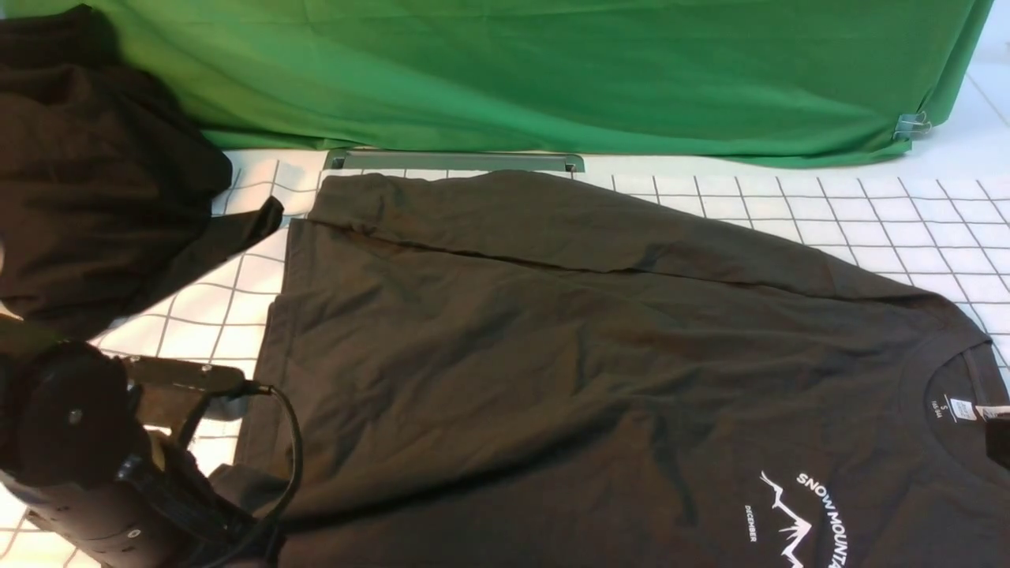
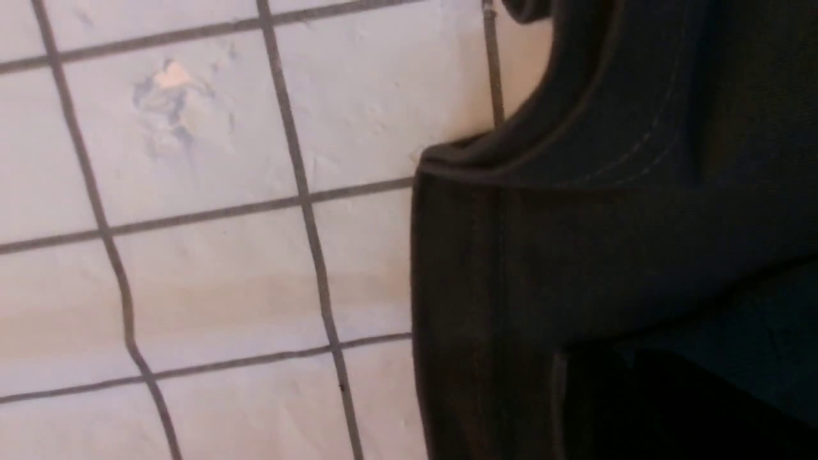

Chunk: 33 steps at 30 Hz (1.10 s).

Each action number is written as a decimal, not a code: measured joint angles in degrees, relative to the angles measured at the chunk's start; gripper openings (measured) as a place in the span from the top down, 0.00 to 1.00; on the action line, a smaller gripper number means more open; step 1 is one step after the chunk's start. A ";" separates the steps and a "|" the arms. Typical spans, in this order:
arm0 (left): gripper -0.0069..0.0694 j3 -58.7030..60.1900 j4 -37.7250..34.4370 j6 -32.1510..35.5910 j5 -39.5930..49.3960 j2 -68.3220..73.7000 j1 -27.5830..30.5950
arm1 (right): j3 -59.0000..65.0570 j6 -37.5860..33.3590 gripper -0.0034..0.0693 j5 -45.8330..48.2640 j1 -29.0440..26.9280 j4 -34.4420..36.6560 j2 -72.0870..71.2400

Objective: Fold a long-sleeved shirt over a white checkered tablecloth.
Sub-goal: 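Grasp the left edge of the dark T-shirt lying flat on the table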

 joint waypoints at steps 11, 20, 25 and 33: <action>0.39 -0.12 -2.22 2.86 -2.29 6.77 0.00 | 0.00 -0.23 0.94 -3.06 0.00 0.00 0.04; 0.86 -0.37 -4.84 4.78 3.02 6.23 -0.02 | 0.00 -0.27 0.93 -3.46 0.00 0.00 0.04; 0.89 -0.91 -4.84 5.51 8.87 0.69 -0.02 | 0.00 -0.27 0.93 -3.51 0.00 0.00 0.04; 0.89 -12.84 -6.37 7.86 18.49 -7.66 -0.07 | 0.00 -0.27 0.93 -3.64 0.00 0.00 0.04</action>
